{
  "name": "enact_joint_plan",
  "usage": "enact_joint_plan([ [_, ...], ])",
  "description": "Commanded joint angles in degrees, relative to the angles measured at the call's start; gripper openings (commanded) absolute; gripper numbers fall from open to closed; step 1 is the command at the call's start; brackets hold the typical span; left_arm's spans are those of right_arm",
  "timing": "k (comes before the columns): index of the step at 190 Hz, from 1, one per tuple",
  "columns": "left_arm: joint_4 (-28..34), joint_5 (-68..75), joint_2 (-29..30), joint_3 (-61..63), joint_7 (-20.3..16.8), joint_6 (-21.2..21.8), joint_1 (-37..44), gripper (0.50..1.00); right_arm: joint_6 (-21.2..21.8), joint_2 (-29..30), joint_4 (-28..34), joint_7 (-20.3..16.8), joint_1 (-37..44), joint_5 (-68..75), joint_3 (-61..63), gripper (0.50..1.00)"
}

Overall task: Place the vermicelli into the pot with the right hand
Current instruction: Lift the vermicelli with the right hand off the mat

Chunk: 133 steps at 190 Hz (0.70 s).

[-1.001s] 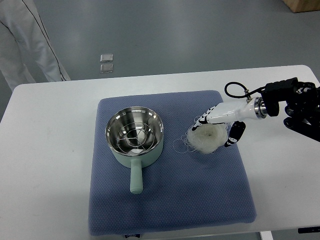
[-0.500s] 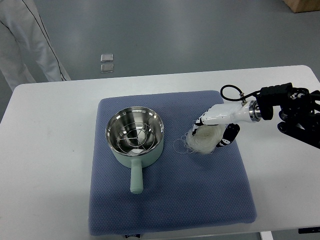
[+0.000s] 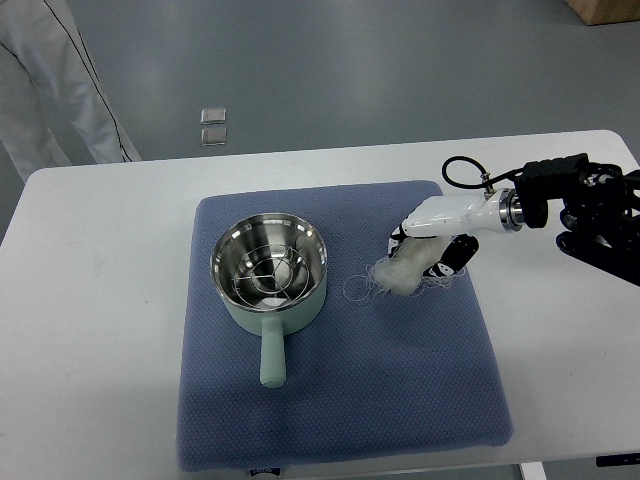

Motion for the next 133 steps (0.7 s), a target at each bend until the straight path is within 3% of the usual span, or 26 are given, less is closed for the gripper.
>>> enact_joint_plan([
  [1, 0.0, 0.0, 0.0, 0.0, 0.0, 0.0, 0.0, 1.0, 0.55, -0.21, 0.0, -0.08, 0.9, 0.91, 2.75, 0.5],
  [90, 0.0, 0.0, 0.0, 0.0, 0.0, 0.0, 0.0, 1.0, 2.57, -1.36, 0.0, -0.08, 10.48, 6.97, 4.07, 0.5],
  [133, 0.0, 0.0, 0.0, 0.0, 0.0, 0.0, 0.0, 1.0, 3.71, 2.51, 0.0, -0.35, 16.89, 8.99, 4.07, 0.5],
])
